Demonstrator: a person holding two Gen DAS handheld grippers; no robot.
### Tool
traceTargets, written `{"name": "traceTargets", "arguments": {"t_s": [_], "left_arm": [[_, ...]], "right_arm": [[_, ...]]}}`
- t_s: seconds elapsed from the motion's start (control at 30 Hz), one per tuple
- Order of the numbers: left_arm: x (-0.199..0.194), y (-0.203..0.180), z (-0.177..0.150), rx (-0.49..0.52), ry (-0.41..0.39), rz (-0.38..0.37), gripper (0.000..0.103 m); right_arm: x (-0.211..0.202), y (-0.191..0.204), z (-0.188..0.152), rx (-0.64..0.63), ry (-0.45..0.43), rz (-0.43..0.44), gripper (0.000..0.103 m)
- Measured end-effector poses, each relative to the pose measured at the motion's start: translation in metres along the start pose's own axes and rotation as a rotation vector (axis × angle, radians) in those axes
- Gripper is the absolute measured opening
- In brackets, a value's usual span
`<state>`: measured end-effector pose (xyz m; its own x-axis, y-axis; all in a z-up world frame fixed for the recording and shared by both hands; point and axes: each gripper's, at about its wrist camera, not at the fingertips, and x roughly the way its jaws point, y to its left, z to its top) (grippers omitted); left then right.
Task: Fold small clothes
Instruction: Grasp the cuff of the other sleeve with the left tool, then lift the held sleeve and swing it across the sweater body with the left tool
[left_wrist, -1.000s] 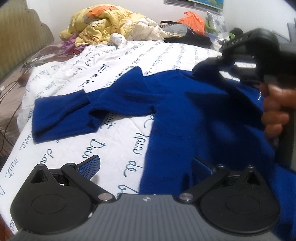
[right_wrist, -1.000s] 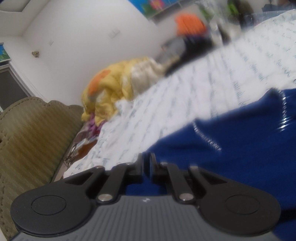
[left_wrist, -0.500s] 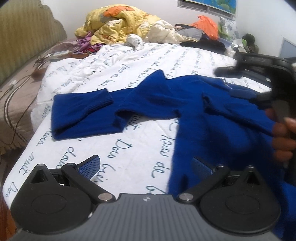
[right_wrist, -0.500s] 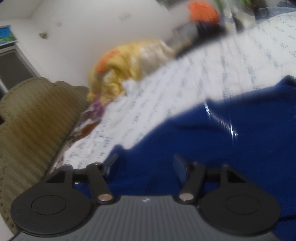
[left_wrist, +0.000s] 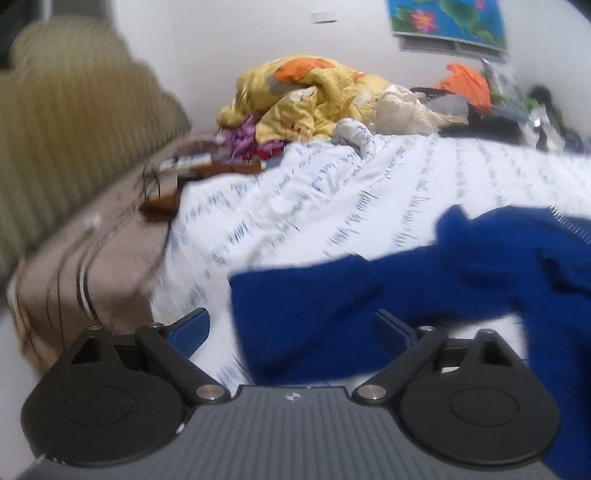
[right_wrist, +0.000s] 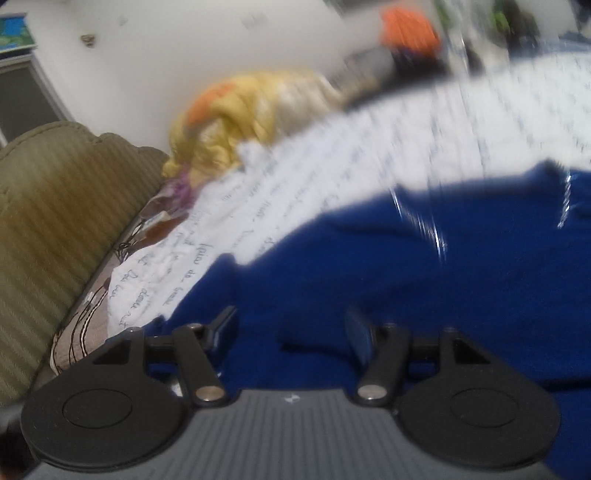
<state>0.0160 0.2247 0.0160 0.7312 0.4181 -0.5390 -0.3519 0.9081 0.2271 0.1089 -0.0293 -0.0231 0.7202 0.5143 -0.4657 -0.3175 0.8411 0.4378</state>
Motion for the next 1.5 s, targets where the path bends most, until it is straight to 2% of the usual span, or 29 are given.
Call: {"name": "traceTargets", "arguments": {"t_s": [0.1,0.17,0.3,0.53,0.63,0.67,0.8,0.87,0.9,1.0,1.07,1.17,1.23,1.4,1.5], "left_arm": [[0.018,-0.006,0.0,0.157,-0.044,0.039,0.088],[0.025,-0.009,-0.004,0.221,-0.049,0.034,0.085],[0.039,-0.018,-0.012,0.304,-0.042,-0.033,0.082],[0.052,-0.031,-0.015,0.411,-0.059,-0.074,0.072],[0.057,-0.036,-0.011,0.444,-0.07,-0.095,0.063],[0.059,-0.036,-0.01,0.436,-0.066,-0.104,0.055],[0.067,-0.03,-0.003,0.321,0.004,-0.172,0.018],[0.066,-0.025,-0.002,0.266,-0.006,-0.171,0.012],[0.064,-0.02,-0.001,0.227,-0.01,-0.181,0.006],[0.059,0.002,0.01,0.08,-0.021,-0.206,0.006],[0.057,0.023,0.022,-0.035,-0.036,-0.182,0.006],[0.06,0.069,0.047,-0.253,-0.041,-0.078,0.006],[0.063,0.103,0.064,-0.369,-0.049,0.021,0.006],[0.062,0.16,0.097,-0.475,-0.084,0.238,0.006],[0.059,0.167,0.11,-0.519,-0.097,0.262,0.006]], "right_arm": [[-0.012,-0.001,-0.005,-0.007,-0.009,-0.001,0.066],[-0.017,-0.007,-0.009,0.015,-0.008,0.002,0.066],[-0.024,-0.019,-0.015,0.064,-0.009,-0.01,0.066],[-0.029,-0.032,-0.02,0.108,-0.018,-0.039,0.066],[-0.031,-0.033,-0.021,0.115,-0.025,-0.042,0.066],[-0.031,-0.032,-0.021,0.115,-0.026,-0.043,0.066],[-0.034,-0.031,-0.023,0.114,-0.031,-0.045,0.066],[-0.037,-0.034,-0.023,0.118,-0.037,-0.049,0.066],[-0.039,-0.035,-0.023,0.12,-0.041,-0.05,0.066],[-0.047,-0.038,-0.022,0.119,-0.054,-0.055,0.066],[-0.053,-0.04,-0.021,0.114,-0.066,-0.061,0.066],[-0.062,-0.048,-0.022,0.108,-0.079,-0.081,0.066],[-0.069,-0.055,-0.024,0.114,-0.084,-0.106,0.066],[-0.085,-0.079,-0.029,0.174,-0.107,-0.134,0.066],[-0.094,-0.092,-0.032,0.211,-0.125,-0.147,0.066]]}}
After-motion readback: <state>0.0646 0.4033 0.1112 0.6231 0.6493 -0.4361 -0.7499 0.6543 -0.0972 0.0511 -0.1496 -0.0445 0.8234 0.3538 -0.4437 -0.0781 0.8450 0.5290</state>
